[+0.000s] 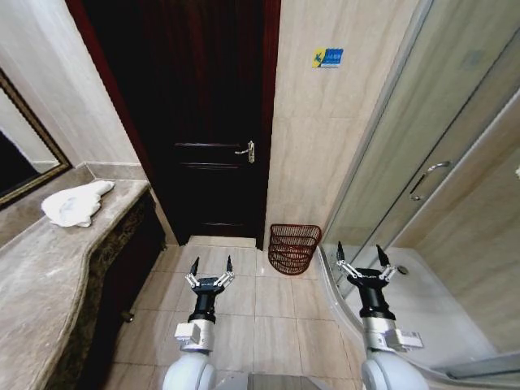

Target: Discard the used towel into the hamper.

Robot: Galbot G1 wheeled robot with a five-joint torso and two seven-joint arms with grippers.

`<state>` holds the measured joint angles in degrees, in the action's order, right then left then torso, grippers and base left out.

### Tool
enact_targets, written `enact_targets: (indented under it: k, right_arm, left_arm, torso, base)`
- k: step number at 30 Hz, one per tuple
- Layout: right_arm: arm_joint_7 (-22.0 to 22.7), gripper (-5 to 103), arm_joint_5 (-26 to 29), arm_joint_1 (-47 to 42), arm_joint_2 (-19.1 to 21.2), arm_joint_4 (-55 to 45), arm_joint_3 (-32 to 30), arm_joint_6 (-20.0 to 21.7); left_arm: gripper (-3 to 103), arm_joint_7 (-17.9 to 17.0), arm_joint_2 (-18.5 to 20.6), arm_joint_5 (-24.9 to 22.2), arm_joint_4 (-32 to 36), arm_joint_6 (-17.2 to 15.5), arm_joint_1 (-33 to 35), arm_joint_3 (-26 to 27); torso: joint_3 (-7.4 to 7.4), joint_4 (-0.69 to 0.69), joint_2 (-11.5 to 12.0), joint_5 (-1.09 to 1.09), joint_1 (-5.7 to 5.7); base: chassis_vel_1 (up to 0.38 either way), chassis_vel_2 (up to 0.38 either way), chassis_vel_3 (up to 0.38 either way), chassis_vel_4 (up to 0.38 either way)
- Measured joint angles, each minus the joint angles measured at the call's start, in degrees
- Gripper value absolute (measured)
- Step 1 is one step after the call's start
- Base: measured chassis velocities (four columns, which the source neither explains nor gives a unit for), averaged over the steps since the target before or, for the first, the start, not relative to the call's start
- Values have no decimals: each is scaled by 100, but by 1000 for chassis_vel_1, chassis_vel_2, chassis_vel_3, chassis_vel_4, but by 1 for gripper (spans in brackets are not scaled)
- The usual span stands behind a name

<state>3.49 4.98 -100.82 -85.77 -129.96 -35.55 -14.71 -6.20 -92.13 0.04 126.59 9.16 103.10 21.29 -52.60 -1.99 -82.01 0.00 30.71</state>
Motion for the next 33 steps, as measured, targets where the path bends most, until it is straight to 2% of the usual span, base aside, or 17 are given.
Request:
enact_targets:
  k: [12,33]
  right_arm:
    - [111,100,60,264,94,160,19,-83]
    - [88,100,105,538,188,337,77,-125]
  left_arm:
    - [100,-140,0,-26,109,-133,7,45]
    - [100,-271,0,64,261,-154,42,217]
  torso:
    - [0,0,0,0,0]
    - [0,0,0,-2,-1]
  base:
    - [20,18,-20,-26]
    - [80,78,79,88]
